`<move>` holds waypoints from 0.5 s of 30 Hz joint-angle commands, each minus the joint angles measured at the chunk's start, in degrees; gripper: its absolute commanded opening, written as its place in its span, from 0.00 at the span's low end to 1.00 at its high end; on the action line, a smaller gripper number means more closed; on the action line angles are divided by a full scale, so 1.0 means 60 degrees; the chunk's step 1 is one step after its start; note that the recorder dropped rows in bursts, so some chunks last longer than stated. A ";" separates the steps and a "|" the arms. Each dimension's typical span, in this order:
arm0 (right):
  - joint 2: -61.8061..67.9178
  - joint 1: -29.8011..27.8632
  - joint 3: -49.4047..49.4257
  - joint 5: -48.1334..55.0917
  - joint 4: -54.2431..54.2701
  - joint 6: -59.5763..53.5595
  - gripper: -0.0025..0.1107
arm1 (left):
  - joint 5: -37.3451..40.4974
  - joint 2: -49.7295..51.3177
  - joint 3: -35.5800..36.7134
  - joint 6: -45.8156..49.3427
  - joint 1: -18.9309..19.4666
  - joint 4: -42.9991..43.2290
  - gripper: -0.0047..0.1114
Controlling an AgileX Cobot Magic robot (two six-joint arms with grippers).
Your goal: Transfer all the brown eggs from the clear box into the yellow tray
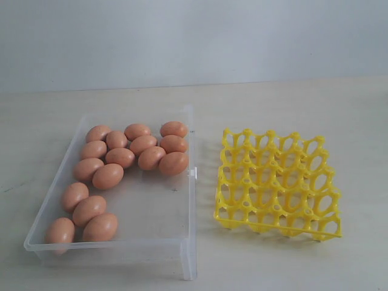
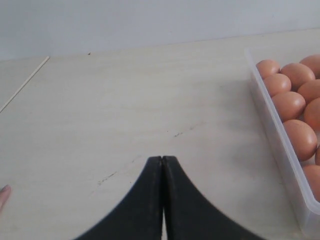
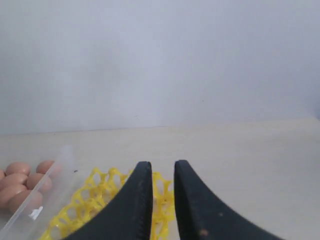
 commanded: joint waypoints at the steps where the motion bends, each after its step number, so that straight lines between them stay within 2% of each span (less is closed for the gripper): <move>1: 0.0196 -0.0035 -0.0425 0.0105 0.0268 -0.0007 0.18 | -0.0007 -0.0053 -0.0038 -0.0016 -0.0056 -0.0117 0.04; 8: 0.1265 0.0091 -0.0964 0.0339 0.0639 -0.0007 0.18 | -0.0007 -0.0053 -0.0038 -0.0016 -0.0056 -0.0117 0.04; 15: 0.2688 0.0138 -0.2007 0.1762 0.0571 -0.0243 0.18 | -0.0007 -0.0053 -0.0038 -0.0016 -0.0056 -0.0117 0.04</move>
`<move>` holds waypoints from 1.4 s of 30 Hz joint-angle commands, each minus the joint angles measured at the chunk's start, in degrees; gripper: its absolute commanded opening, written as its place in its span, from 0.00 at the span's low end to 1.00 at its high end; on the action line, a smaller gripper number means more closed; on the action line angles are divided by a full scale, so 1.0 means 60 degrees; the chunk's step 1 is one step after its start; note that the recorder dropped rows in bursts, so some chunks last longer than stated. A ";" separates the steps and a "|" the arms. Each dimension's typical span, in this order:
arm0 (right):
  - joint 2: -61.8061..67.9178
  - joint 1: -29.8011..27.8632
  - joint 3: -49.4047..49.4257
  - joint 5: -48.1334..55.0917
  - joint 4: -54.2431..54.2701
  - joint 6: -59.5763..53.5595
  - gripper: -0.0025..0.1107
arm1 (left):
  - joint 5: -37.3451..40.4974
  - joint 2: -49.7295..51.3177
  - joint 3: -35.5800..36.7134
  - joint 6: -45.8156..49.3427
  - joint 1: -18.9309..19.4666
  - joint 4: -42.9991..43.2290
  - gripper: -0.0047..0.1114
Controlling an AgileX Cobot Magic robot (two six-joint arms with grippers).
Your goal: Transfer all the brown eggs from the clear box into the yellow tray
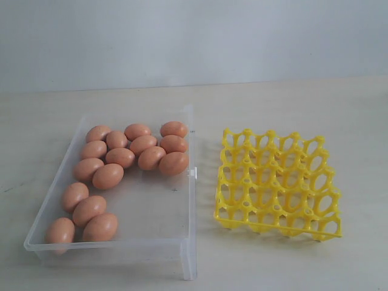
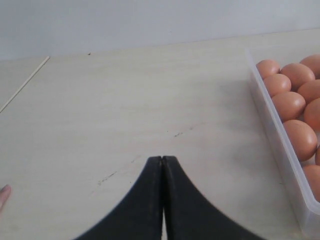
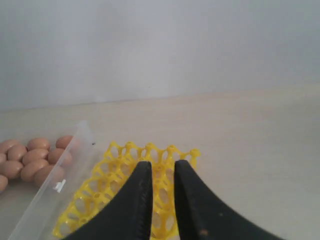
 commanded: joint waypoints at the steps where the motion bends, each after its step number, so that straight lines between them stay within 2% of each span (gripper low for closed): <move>1: 0.0982 0.0010 -0.0708 0.0568 -0.0041 -0.0386 0.18 | -0.0007 -0.0053 -0.0038 0.0002 -0.0056 -0.0117 0.04; 8: 0.2054 0.0283 -0.1406 0.0500 0.0695 -0.0508 0.18 | -0.0007 -0.0053 -0.0038 0.0001 -0.0056 -0.0100 0.04; 19: 0.2907 0.0283 -0.1469 0.1184 -0.0080 -0.0508 0.18 | -0.0007 -0.0053 -0.0038 0.0001 -0.0056 -0.0100 0.04; 22: 0.3562 0.0283 -0.1469 0.1659 -0.0033 -0.0508 0.25 | -0.0007 -0.0053 -0.0038 0.0001 -0.0056 -0.0100 0.04; 29: 0.5206 0.0283 -0.1941 0.1676 0.0569 -0.0591 0.50 | -0.0007 -0.0053 -0.0038 0.0001 -0.0056 -0.0100 0.04; 35: 0.7015 0.0920 -0.2608 0.1789 0.0541 -0.1266 0.50 | -0.0007 -0.0053 -0.0038 0.0024 -0.0056 -0.0100 0.04; 42: 0.7286 0.1558 -0.2740 0.0223 -0.0860 -0.1482 0.49 | -0.0007 -0.0053 -0.0038 0.0024 -0.0056 -0.0100 0.04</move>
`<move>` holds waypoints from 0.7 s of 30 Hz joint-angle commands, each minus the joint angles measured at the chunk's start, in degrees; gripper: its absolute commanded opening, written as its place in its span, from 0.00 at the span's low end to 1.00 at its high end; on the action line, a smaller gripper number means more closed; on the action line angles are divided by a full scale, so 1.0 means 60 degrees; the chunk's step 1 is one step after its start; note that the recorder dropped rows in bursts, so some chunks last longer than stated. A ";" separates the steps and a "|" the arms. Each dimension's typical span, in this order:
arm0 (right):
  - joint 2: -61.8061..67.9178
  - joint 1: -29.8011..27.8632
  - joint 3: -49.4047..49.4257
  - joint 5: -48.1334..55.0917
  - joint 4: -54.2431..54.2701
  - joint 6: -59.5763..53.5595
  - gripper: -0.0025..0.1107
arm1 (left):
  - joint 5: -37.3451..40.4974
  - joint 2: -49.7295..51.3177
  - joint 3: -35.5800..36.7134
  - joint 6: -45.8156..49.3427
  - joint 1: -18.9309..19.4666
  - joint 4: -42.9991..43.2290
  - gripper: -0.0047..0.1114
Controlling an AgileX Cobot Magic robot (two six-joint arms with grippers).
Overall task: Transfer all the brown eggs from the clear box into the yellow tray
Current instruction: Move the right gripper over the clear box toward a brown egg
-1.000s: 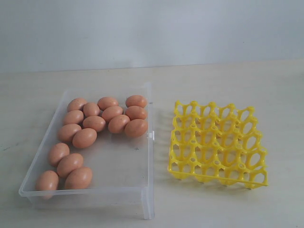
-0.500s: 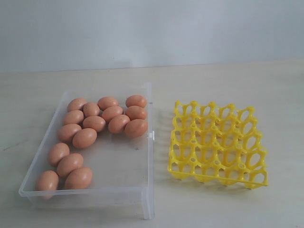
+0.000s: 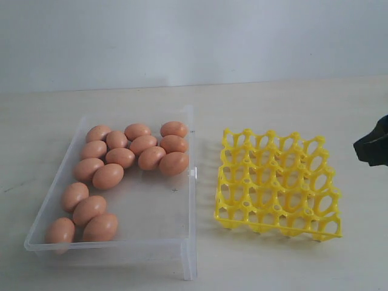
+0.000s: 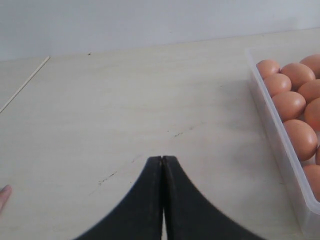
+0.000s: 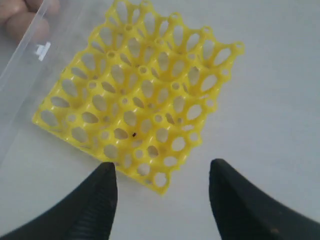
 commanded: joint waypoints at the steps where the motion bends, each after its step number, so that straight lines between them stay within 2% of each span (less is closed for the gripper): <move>1: -0.0044 0.0158 -0.0213 -0.1105 -0.0413 -0.0096 0.47 | -0.0007 -0.0053 -0.0038 0.0005 -0.0056 -0.0100 0.04; 2: 0.0060 0.0158 -0.0372 -0.1219 -0.0238 -0.0096 0.41 | -0.0007 -0.0053 -0.0038 0.0005 -0.0056 -0.0100 0.04; 4: 0.0318 0.0158 -0.0743 -0.1202 -0.0055 -0.0118 0.37 | -0.0007 -0.0053 -0.0038 0.0005 -0.0056 -0.0100 0.04; 9: 0.2063 0.0158 -0.2174 0.0514 0.1108 -0.0697 0.42 | -0.0007 -0.0053 -0.0038 0.0005 -0.0056 -0.0100 0.04; 13: 0.4257 0.1062 -0.3461 0.1330 0.1350 -0.1250 0.42 | -0.0007 -0.0053 -0.0038 0.0002 -0.0056 -0.0081 0.04; 17: 0.5440 0.2536 -0.4023 0.0190 0.1720 -0.2510 0.37 | -0.0007 -0.0053 -0.0038 0.0002 -0.0056 -0.0081 0.04; 21: 0.6478 0.3554 -0.4667 0.0199 0.1900 -0.2633 0.36 | -0.0007 -0.0053 -0.0038 0.0002 -0.0056 -0.0081 0.04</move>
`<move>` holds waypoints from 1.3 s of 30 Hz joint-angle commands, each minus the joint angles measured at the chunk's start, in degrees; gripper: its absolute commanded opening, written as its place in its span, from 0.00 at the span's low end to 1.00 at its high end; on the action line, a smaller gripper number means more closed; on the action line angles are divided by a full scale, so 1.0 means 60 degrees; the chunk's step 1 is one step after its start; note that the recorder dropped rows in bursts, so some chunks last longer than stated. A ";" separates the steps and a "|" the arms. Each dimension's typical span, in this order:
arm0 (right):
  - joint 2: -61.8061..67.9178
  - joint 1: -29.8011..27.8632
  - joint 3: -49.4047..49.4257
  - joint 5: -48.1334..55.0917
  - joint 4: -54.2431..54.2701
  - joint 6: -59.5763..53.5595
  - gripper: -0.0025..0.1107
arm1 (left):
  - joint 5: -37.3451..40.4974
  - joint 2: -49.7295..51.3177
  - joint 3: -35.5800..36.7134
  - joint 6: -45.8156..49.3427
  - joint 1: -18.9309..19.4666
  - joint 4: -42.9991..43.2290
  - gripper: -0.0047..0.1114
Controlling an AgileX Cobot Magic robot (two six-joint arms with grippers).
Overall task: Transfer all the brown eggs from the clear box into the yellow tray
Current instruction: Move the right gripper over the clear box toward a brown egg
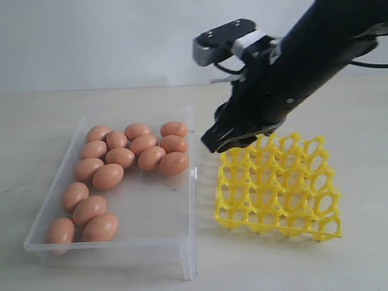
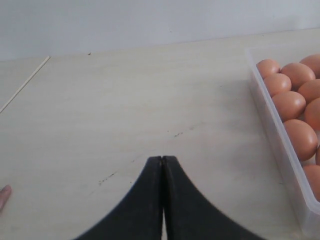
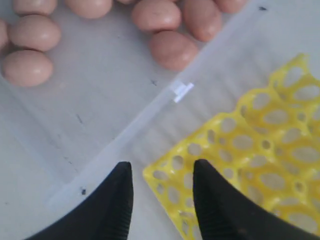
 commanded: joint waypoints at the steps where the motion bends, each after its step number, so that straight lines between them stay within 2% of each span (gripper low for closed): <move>1: 0.0874 0.0822 -0.0633 -0.0145 0.0112 -0.0314 0.37 | -0.0007 -0.0053 -0.0038 -0.0016 -0.0056 -0.0081 0.04; 7: 0.1845 0.2070 -0.1708 0.0254 0.0322 -0.0584 0.38 | -0.0007 -0.0053 -0.0038 -0.0016 -0.0056 -0.0081 0.04; 14: 0.3326 0.2856 -0.3313 0.2237 0.0322 -0.0424 0.38 | -0.0007 -0.0053 -0.0038 -0.0016 -0.0056 -0.0081 0.04; 17: 0.3827 0.3038 -0.3911 0.2751 0.0238 -0.0381 0.38 | -0.0007 -0.0053 -0.0038 -0.0016 -0.0056 -0.0081 0.04; 21: 0.4109 0.3252 -0.4528 0.2484 -0.0521 -0.0275 0.38 | -0.0007 -0.0053 -0.0038 -0.0016 -0.0056 -0.0081 0.04; 30: 0.5293 0.3276 -0.5733 0.3028 0.0002 -0.0275 0.38 | -0.0007 -0.0053 -0.0038 -0.0016 -0.0056 -0.0081 0.04; 36: 0.5947 0.3369 -0.6743 0.3110 -0.0696 -0.0275 0.38 | -0.0007 -0.0053 -0.0038 -0.0016 -0.0056 -0.0081 0.04; 39: 0.6155 0.3348 -0.7172 0.3036 -0.0769 -0.0135 0.43 | -0.0007 -0.0053 -0.0038 -0.0016 -0.0056 -0.0081 0.04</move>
